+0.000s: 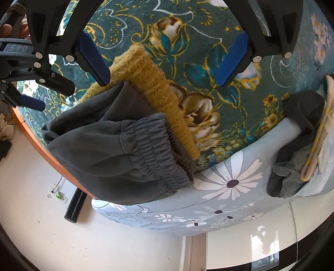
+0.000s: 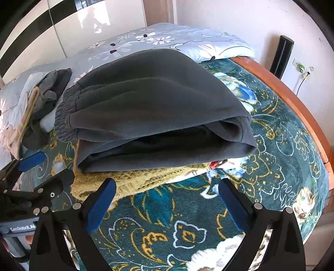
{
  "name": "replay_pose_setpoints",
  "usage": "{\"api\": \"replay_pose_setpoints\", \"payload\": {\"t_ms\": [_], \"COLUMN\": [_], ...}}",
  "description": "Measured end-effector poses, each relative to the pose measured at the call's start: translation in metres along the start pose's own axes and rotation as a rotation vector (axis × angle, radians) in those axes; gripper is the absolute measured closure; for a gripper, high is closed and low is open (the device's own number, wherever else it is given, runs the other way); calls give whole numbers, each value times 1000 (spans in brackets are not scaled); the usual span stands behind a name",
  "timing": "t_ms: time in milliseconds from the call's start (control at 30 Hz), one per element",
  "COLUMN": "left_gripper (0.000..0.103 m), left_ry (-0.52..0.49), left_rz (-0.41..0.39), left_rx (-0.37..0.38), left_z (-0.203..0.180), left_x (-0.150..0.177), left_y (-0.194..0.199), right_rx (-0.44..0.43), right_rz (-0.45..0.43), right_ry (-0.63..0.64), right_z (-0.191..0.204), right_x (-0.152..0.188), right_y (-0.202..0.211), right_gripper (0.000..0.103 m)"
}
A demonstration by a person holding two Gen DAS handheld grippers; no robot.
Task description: Fold clothes
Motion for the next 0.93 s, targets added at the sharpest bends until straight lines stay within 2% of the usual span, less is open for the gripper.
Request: {"api": "replay_pose_setpoints", "payload": {"t_ms": [200,400,933], "left_gripper": [0,0,0], "left_ry": [-49,-41,-4], "left_rz": [-38,-17,8], "left_rx": [-11,-21,-28], "left_z": [-7,-6,4], "left_x": [4,7,12], "left_y": [1,-3,-10], "right_rx": [19,39,28], "right_rz": [-2,-11,7], "right_ry": [-1,-7,15], "right_z": [-5,-9,0], "right_x": [2,3,6], "right_y": [1,2,-3], "right_gripper": [4,0,0]}}
Point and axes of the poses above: each gripper's, at about its wrist camera, not at the fingertips, and y roughly against the way its jaws point, z to its left, x to its underside, the point moved 5 cm from there along -y, roughly the way its jaws point, and after that the axes turned 13 degrees about -z, right-handed, at the moved point
